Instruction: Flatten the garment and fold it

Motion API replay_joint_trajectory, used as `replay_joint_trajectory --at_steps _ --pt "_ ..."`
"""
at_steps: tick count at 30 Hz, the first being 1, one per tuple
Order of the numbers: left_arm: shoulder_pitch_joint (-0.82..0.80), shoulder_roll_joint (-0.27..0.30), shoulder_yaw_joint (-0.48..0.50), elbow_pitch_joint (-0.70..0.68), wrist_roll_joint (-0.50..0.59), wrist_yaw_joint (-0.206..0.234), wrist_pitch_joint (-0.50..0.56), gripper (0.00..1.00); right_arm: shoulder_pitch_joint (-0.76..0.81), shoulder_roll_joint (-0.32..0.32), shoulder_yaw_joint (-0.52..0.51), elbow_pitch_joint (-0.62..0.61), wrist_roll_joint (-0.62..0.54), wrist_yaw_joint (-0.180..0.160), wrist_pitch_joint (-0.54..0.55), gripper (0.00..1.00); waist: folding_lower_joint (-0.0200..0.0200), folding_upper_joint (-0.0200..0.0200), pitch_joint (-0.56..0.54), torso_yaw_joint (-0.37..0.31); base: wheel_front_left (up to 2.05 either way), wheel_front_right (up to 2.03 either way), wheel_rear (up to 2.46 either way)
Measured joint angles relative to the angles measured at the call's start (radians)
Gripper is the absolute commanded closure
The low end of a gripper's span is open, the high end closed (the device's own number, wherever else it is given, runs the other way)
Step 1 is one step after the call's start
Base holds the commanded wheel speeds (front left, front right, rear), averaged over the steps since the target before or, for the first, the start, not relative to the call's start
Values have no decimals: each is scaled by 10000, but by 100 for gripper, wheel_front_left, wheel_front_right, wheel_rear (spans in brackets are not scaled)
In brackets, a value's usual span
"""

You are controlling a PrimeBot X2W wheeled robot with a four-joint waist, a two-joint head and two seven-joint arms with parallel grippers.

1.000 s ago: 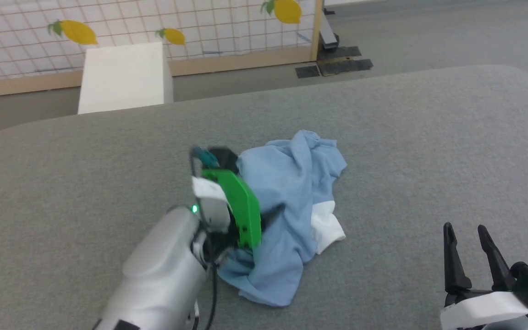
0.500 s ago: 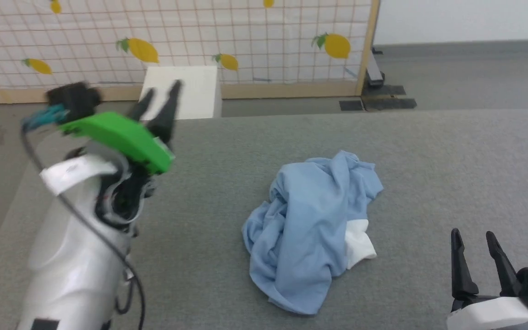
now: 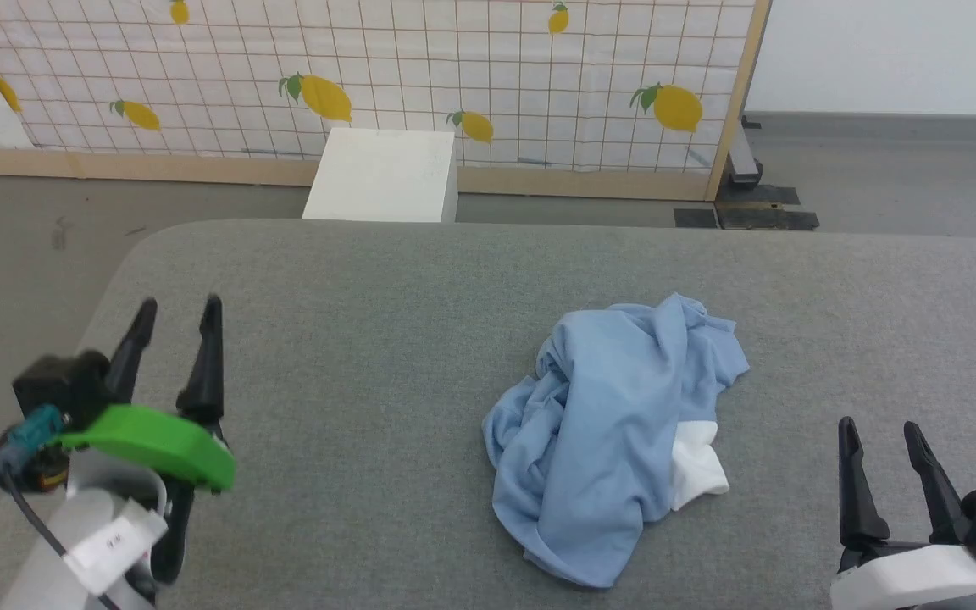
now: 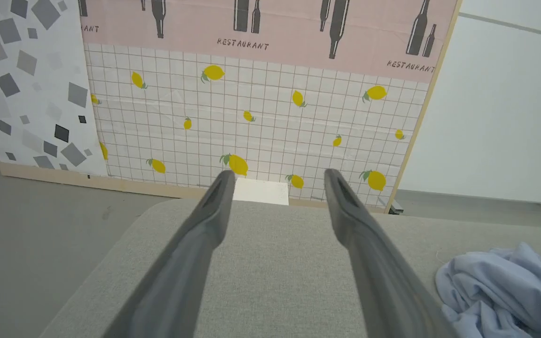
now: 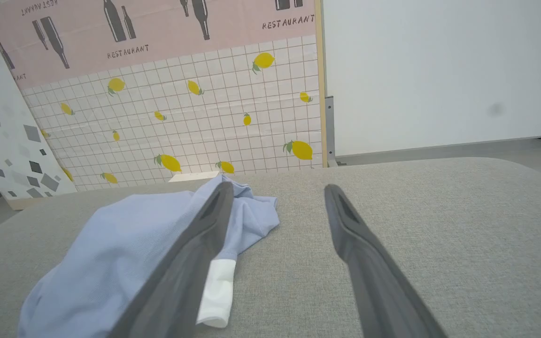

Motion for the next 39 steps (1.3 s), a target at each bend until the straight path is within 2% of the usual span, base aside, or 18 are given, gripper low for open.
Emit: replay_joint_trajectory --at_steps 6,18,30,34,39 --pt "923 -23 111 -263 48 224 -117 0 19 0 46 -31 -2 0 -2 0 0 0 126 -68 0 0 0" --pt "1974 -353 -69 -658 25 320 -159 0 43 0 314 142 81 0 -15 0 0 0 238 -226 0 0 0" --pt "2176 -401 -23 -859 -82 428 -159 0 23 0 410 357 132 0 -59 0 0 0 500 -268 0 0 0" --pt "2176 -403 27 -943 -140 456 -159 0 -310 -4 602 424 125 0 679 0 0 0 599 -260 0 0 0" --pt "2173 -426 94 -1053 -211 497 -161 0 -1523 -4 1047 560 -2 -2 2688 0 0 0 792 -225 0 0 0"
